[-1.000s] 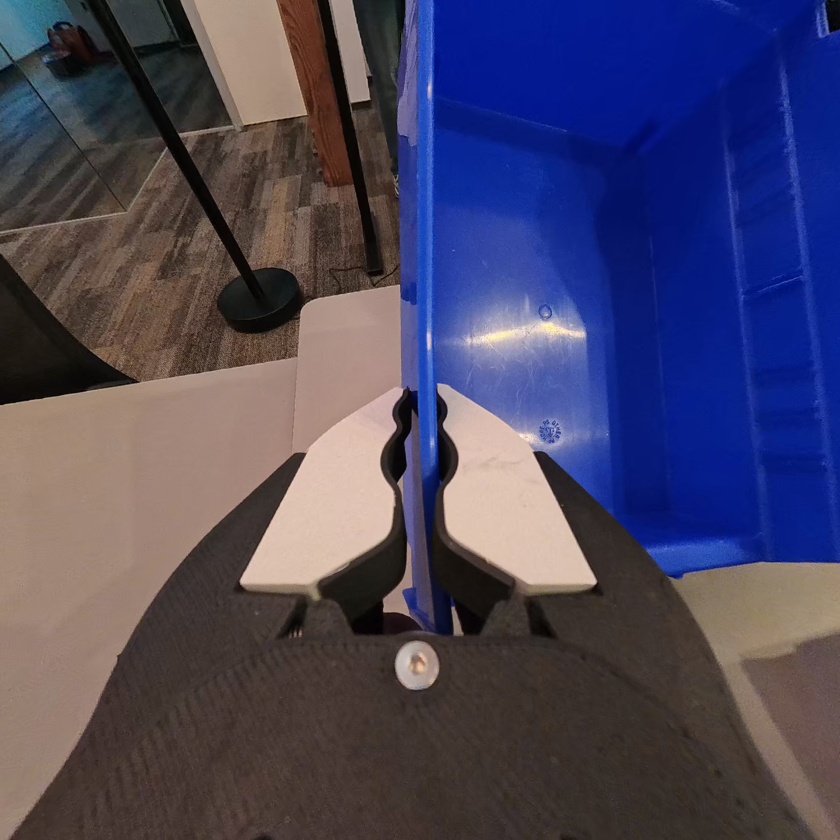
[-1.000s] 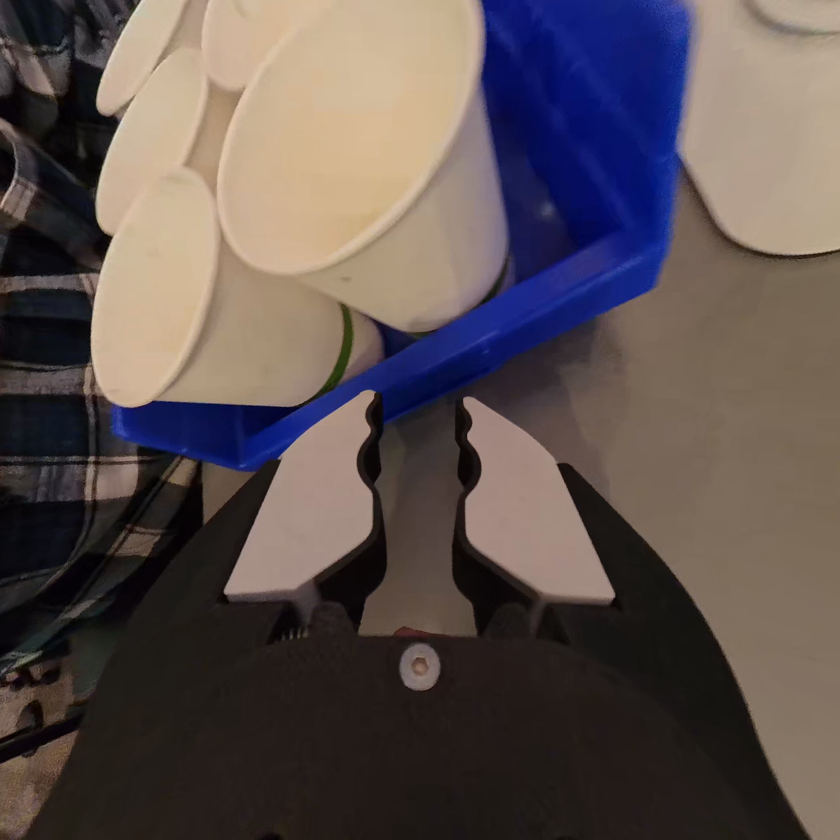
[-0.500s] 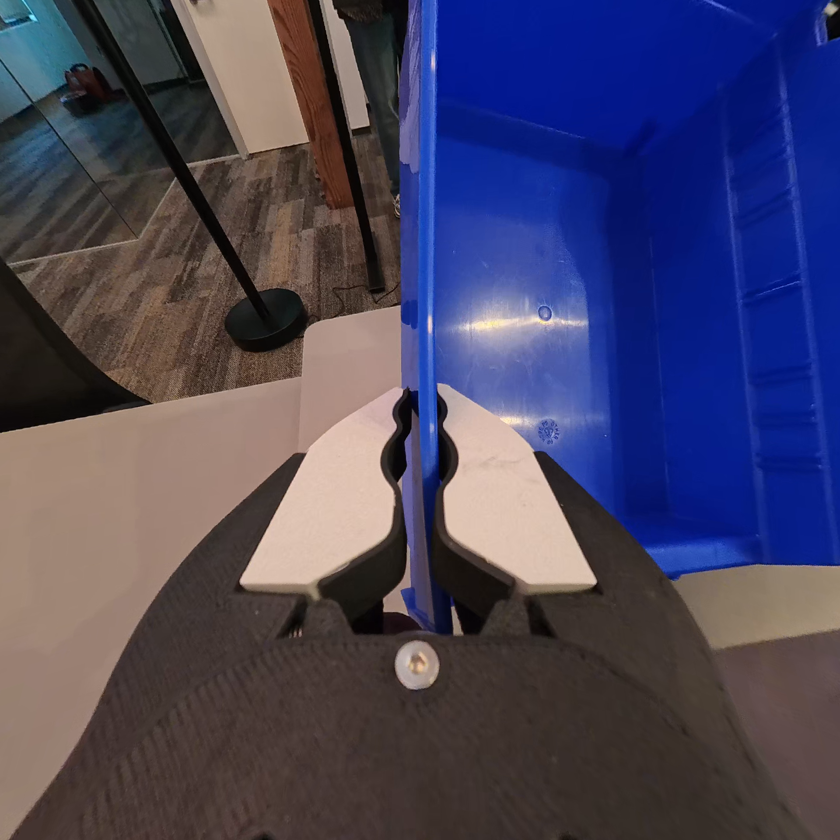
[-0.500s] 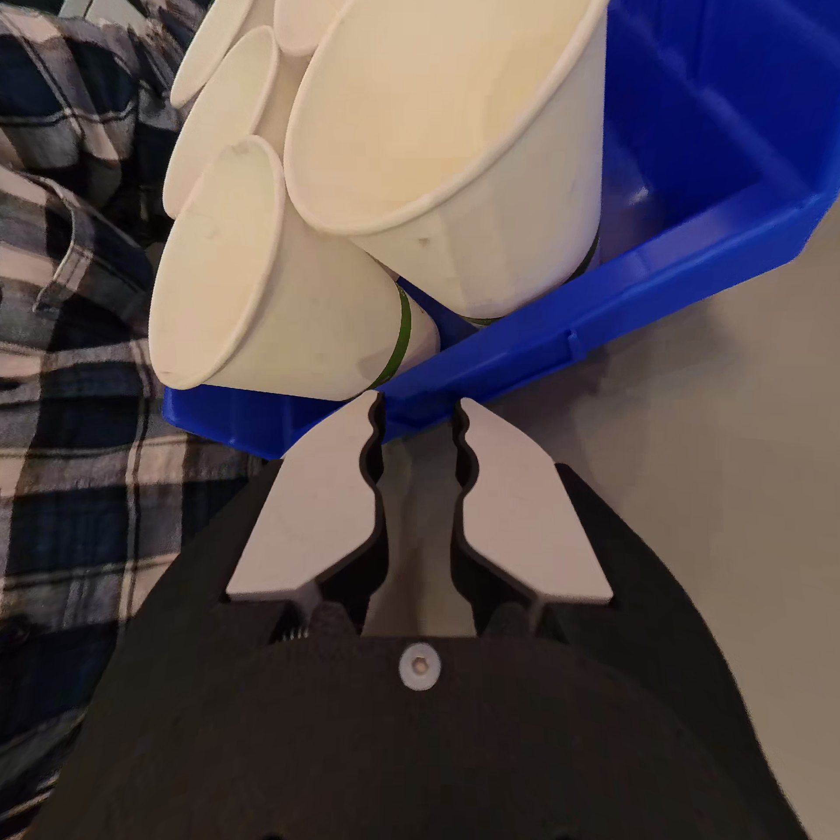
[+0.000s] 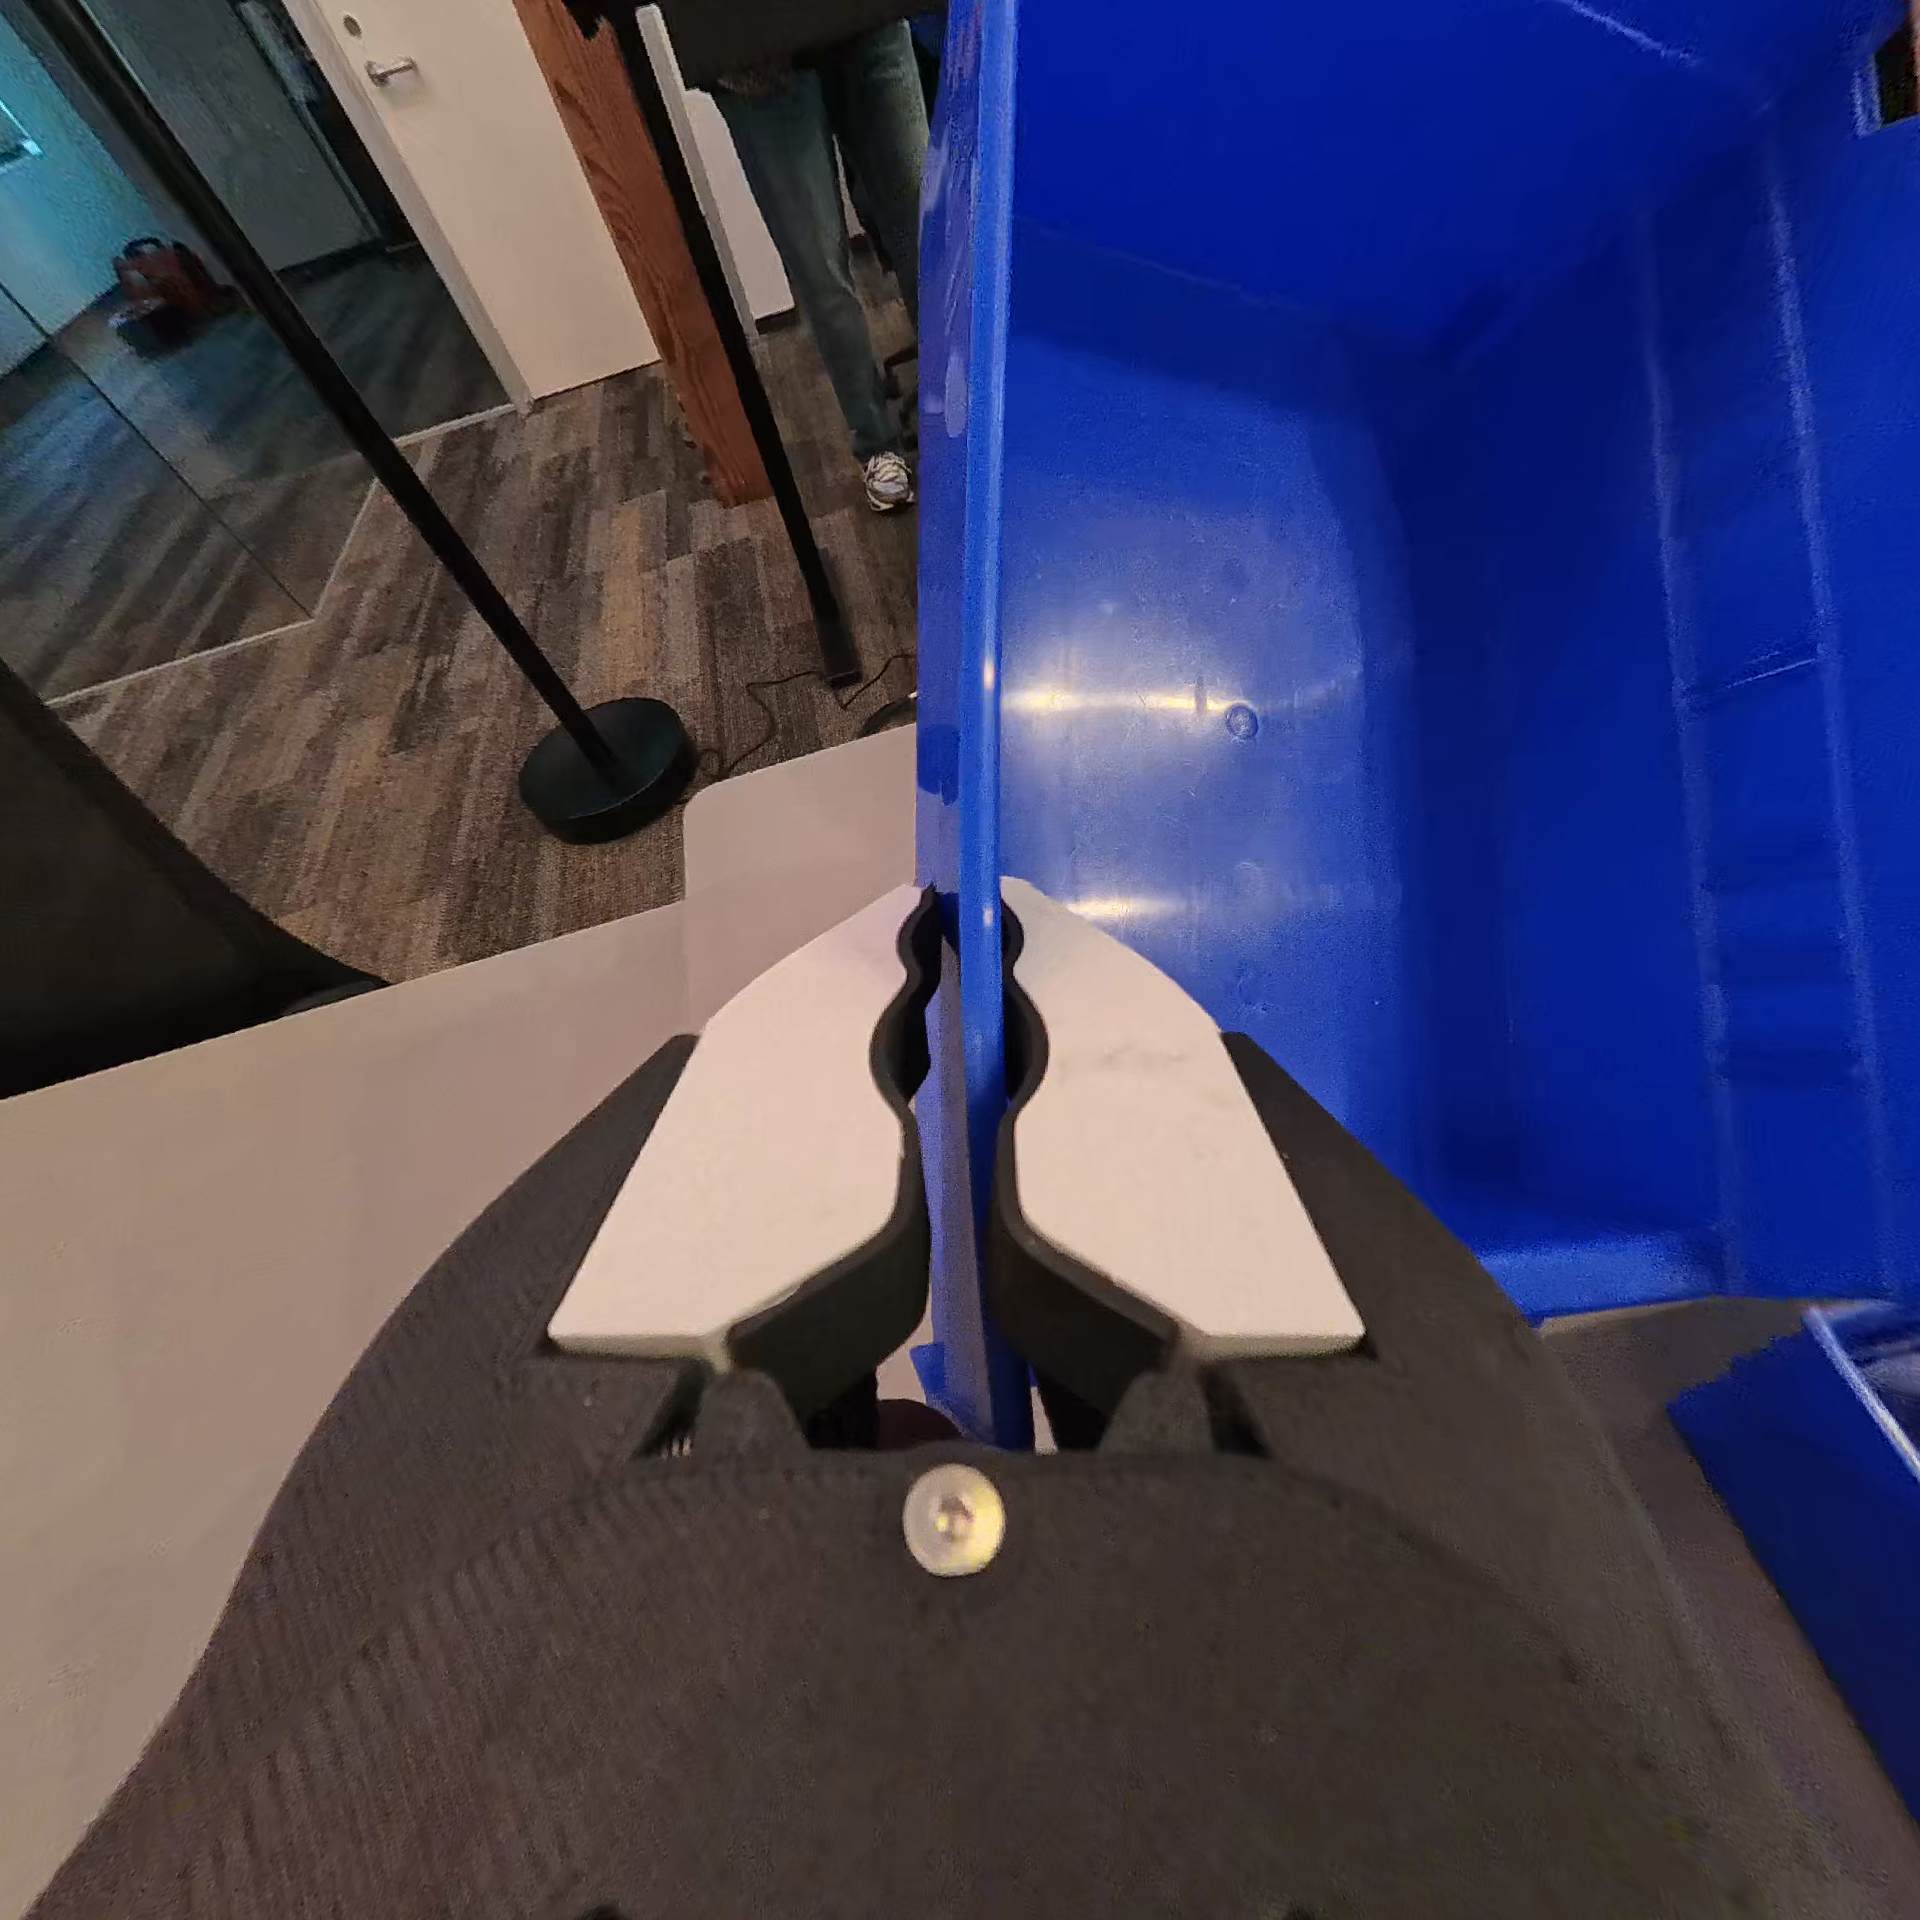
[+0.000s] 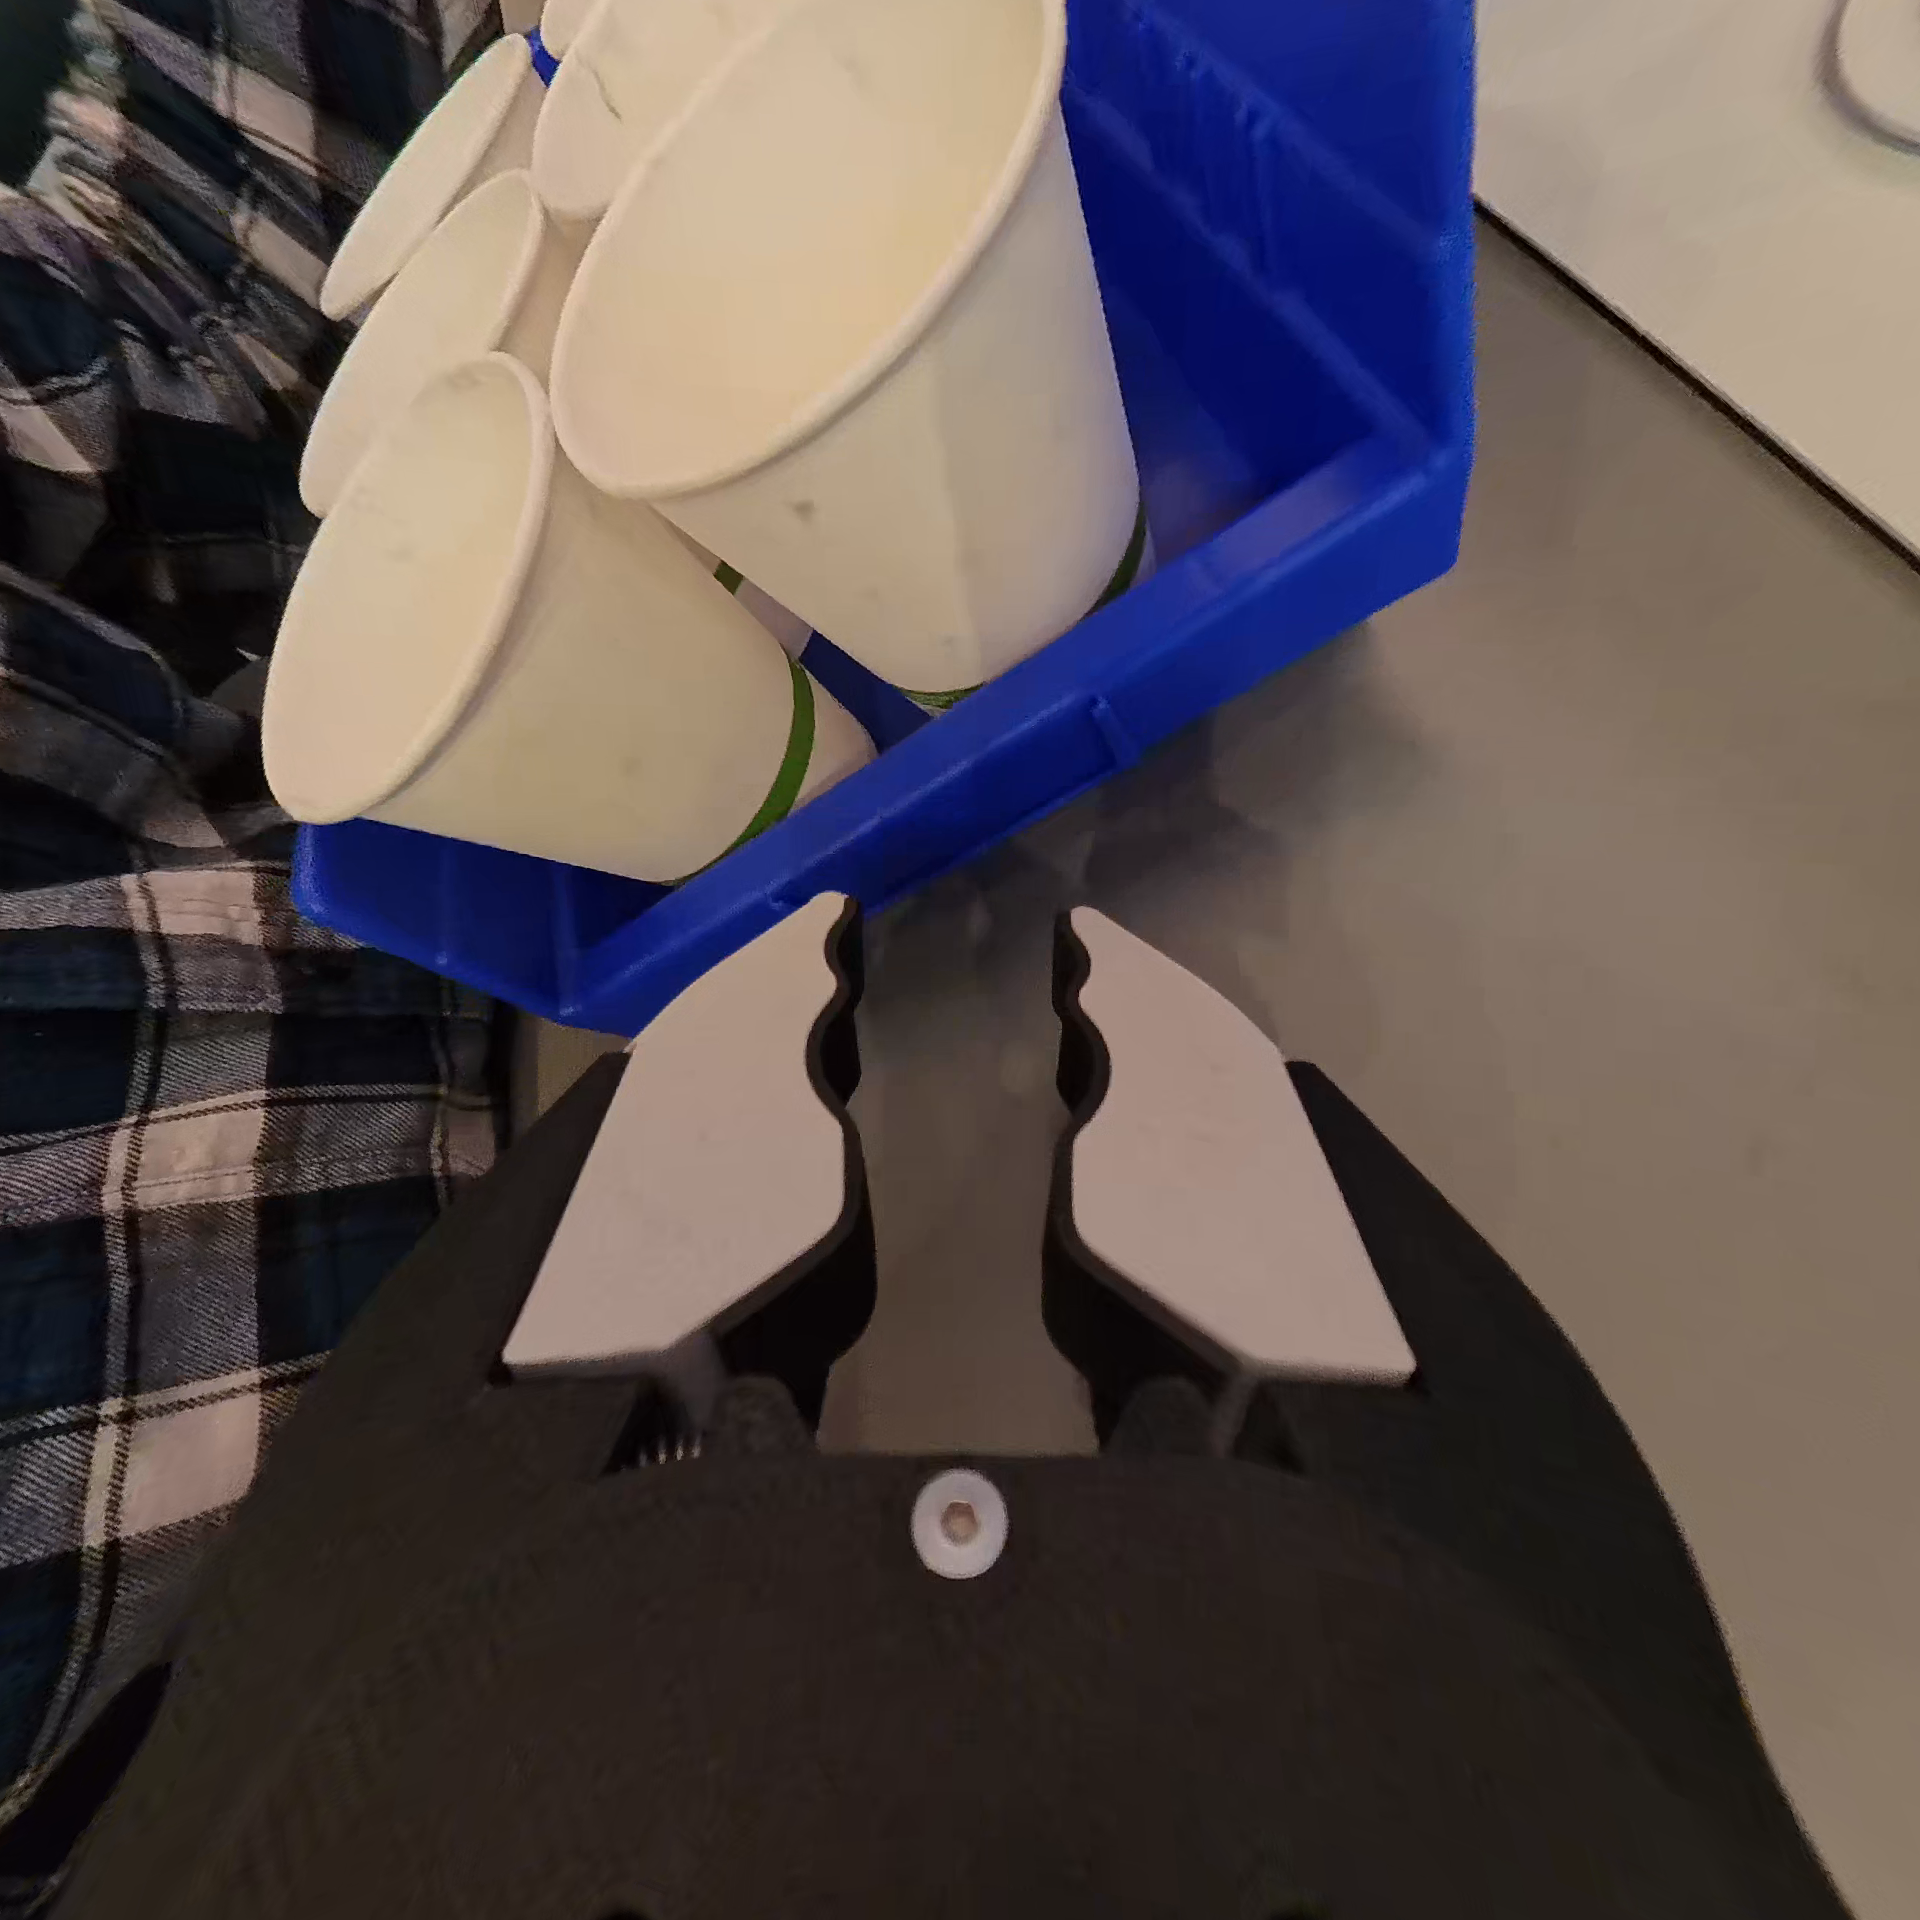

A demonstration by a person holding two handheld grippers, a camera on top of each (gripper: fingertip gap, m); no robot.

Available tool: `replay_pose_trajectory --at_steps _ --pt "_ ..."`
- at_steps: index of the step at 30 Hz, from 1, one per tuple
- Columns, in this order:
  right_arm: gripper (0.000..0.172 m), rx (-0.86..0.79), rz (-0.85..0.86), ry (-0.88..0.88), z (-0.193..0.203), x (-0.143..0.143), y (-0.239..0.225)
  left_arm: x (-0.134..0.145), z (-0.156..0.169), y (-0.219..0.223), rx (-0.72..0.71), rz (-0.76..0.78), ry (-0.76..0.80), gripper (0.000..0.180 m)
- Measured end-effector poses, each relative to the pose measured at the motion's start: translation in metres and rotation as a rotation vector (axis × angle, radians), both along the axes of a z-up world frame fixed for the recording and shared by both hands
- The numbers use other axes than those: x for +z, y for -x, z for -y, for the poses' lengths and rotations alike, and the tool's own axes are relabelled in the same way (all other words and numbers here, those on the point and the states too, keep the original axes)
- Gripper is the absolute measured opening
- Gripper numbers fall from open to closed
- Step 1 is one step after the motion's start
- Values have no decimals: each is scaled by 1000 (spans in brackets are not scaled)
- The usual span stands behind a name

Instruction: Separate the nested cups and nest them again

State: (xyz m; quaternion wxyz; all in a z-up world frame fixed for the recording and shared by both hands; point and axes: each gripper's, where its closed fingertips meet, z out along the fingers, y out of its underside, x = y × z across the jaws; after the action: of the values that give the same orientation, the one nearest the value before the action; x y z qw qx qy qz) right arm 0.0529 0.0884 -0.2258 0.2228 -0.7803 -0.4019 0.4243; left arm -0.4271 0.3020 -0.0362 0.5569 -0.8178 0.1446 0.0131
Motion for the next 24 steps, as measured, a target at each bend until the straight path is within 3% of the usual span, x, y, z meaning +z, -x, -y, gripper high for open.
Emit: replay_pose_trajectory --at_steps 8,14,18,24 --pt "34 -86 -25 -91 -14 16 -18 37 43 19 65 0 -86 7" --pt "36 -181 -83 -258 -31 62 -29 94 88 18 111 -20 -246 7" --pt "46 -218 -178 -385 -33 110 -15 128 108 -45 30 -46 -340 7" --pt "74 -322 -370 -527 -33 184 12 159 113 -193 -148 -108 -475 7"
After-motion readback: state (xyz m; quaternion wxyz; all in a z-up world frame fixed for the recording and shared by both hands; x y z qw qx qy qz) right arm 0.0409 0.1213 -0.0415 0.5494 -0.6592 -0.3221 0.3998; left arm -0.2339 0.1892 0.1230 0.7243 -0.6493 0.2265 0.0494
